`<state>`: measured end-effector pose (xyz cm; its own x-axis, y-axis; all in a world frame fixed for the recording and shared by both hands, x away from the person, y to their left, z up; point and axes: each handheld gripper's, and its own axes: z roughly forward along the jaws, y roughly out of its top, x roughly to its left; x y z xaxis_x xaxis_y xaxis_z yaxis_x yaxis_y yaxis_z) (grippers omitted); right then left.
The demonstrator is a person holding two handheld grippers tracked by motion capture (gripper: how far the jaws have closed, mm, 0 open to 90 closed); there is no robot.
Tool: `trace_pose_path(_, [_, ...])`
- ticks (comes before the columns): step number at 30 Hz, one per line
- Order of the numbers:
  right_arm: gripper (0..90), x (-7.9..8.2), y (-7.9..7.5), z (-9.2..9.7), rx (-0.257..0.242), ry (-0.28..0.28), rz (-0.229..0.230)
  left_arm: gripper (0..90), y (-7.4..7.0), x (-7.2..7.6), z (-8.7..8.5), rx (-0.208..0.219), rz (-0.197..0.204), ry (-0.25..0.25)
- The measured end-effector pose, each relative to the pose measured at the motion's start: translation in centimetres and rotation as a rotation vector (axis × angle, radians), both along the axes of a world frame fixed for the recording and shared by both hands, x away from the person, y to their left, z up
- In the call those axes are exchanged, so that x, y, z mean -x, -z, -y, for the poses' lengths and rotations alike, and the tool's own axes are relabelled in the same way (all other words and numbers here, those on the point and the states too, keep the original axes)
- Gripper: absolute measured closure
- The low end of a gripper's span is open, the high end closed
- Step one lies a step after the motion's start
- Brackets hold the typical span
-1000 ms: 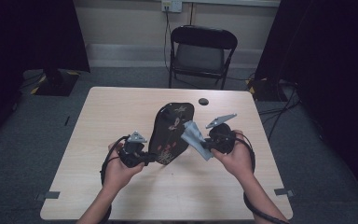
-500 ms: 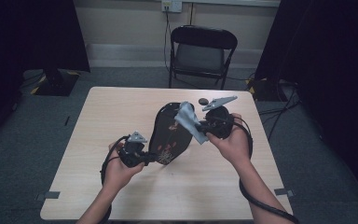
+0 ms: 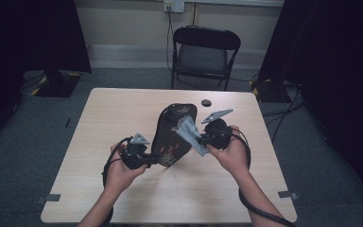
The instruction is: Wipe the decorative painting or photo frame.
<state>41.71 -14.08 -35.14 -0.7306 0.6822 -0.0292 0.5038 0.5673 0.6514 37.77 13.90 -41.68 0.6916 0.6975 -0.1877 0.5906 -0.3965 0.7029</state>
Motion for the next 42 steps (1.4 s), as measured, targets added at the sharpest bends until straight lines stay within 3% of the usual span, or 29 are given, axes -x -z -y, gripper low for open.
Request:
trace_pose_path(10, [80.9, 0.3, 4.2, -0.3, 0.023, -0.003, -0.078, 78.7, 0.0, 0.0, 0.1, 0.001, -0.003, -0.005])
trace_pose_path(21, [80.9, 0.5, 9.9, -0.5, 0.028, 0.006, -0.172, 78.7, 0.1, -0.1, 0.2, 0.009, 0.001, -0.015])
trace_pose_path(27, [80.8, 0.6, 11.3, -0.5, 0.056, 0.008, -0.196, 78.7, 0.2, -0.1, 0.2, 0.014, 0.0, -0.027])
trace_pose_path(30, [80.8, 0.7, 11.2, 0.0, 0.044, 0.015, -0.2, 78.7, 0.2, -0.1, 0.3, 0.014, 0.0, -0.029])
trace_pose_path(34, [80.9, 0.9, 9.8, 0.7, 0.051, 0.014, -0.172, 78.7, 0.2, -0.2, 0.3, 0.015, -0.001, -0.028])
trace_pose_path(42, [80.9, 1.0, 4.1, 2.0, 0.029, 0.021, -0.081, 78.6, 0.2, -0.2, 0.3, 0.013, -0.003, -0.029])
